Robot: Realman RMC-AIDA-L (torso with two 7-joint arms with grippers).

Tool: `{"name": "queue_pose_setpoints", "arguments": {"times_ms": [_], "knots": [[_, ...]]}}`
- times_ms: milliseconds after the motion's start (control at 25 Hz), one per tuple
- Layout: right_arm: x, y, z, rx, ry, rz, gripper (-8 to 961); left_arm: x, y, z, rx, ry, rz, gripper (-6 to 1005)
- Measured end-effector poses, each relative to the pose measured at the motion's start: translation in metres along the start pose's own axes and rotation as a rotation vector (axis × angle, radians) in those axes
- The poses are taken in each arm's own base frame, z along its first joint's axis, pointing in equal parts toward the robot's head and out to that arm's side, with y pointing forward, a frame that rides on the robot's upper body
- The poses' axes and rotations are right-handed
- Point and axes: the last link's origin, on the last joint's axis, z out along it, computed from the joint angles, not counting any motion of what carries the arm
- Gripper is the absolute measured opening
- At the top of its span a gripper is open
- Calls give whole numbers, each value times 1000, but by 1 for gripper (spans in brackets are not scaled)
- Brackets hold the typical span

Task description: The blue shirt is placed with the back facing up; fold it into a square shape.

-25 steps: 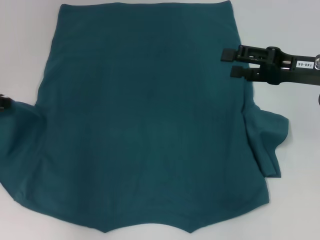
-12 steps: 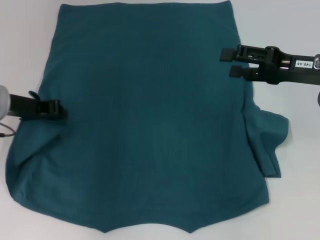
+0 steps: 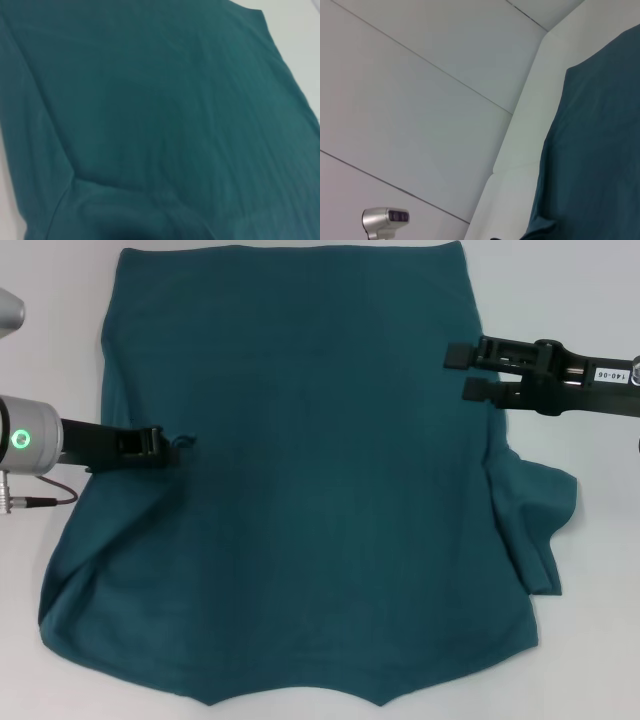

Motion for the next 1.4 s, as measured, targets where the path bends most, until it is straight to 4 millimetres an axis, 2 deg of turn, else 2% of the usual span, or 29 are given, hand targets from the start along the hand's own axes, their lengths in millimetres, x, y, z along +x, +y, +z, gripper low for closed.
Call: {"name": "queue_pose_setpoints", "arguments": {"times_ms": [320, 640, 1200, 1320, 1400], "knots": [[1, -2, 0, 2, 0, 9, 922, -5, -3, 4, 4, 10, -24, -2], [1, -2, -1, 6, -3, 10, 922, -9, -15, 1, 21, 40, -62, -2], [0, -2, -1, 4, -12, 11, 923, -13, -20, -5, -2, 37, -47, 7], [0, -2, -2, 4, -13, 13, 923, -15, -22, -10, -32, 59, -55, 209], [-1, -3, -2, 5, -14, 15, 923, -16, -26, -14, -42, 75, -67, 303]]}}
